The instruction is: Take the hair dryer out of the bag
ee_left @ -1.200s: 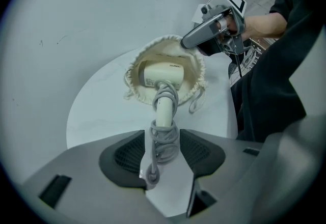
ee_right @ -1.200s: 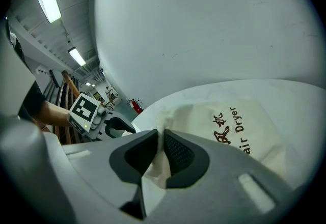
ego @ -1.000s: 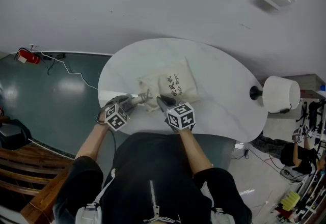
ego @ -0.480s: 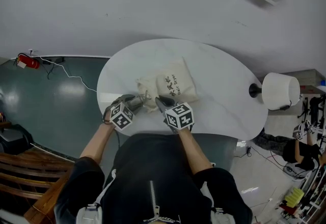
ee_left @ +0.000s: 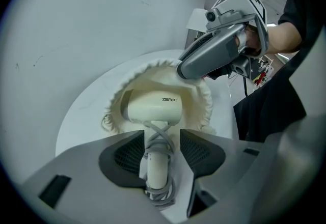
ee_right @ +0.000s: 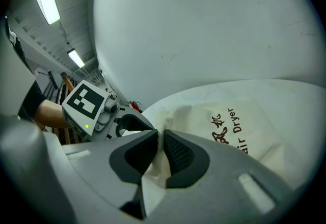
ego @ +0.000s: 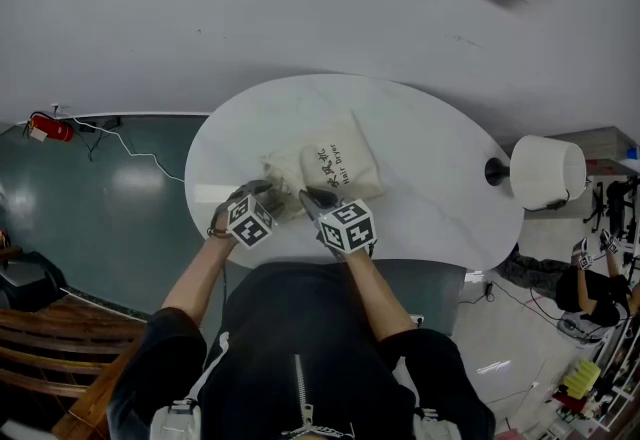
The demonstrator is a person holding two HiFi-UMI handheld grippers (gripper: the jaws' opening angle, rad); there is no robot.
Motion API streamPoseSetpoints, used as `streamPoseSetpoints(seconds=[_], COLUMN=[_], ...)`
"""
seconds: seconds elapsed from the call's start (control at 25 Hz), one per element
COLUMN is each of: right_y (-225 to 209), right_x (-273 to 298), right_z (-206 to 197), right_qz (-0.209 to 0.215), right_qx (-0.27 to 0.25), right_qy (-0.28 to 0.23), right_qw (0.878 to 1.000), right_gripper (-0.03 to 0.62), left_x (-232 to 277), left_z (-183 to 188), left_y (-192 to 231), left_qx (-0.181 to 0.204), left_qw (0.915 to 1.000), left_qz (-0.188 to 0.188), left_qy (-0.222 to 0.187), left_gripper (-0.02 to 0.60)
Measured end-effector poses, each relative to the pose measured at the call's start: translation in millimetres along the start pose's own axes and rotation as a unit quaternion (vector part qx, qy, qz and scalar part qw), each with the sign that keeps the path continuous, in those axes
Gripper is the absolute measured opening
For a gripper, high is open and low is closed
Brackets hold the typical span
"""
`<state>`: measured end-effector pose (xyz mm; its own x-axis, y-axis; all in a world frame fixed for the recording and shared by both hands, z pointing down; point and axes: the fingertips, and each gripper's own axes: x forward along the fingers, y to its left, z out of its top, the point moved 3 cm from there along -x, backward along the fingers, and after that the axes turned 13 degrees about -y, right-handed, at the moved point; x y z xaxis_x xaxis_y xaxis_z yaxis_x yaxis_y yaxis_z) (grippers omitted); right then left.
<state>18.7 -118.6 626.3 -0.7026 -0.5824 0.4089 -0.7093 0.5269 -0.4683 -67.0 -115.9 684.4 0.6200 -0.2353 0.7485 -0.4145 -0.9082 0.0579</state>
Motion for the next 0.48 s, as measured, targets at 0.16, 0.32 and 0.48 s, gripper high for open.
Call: streamPoseSetpoints(seconds=[0.16, 0.32, 0.48], right_y=[-1, -1, -1], right_x=[-1, -2, -3], right_z=[0, 0, 0], right_qz=[-0.001, -0.003, -0.003], right_qx=[0.001, 0.003, 0.003], right_qy=[-0.001, -0.003, -0.004], right_qw=[1.000, 1.000, 1.000], right_gripper=[0.040, 0.040, 0.040], left_x=[14, 24, 30], left_z=[1, 1, -4], left_y=[2, 4, 3], left_qx=[0.003, 0.005, 0.016], left_qw=[0.9999, 0.9996, 0.9986], left_qz=[0.000, -0.002, -0.013], left_qy=[0.010, 0.026, 0.048], left_gripper=[0.206, 0.206, 0.206])
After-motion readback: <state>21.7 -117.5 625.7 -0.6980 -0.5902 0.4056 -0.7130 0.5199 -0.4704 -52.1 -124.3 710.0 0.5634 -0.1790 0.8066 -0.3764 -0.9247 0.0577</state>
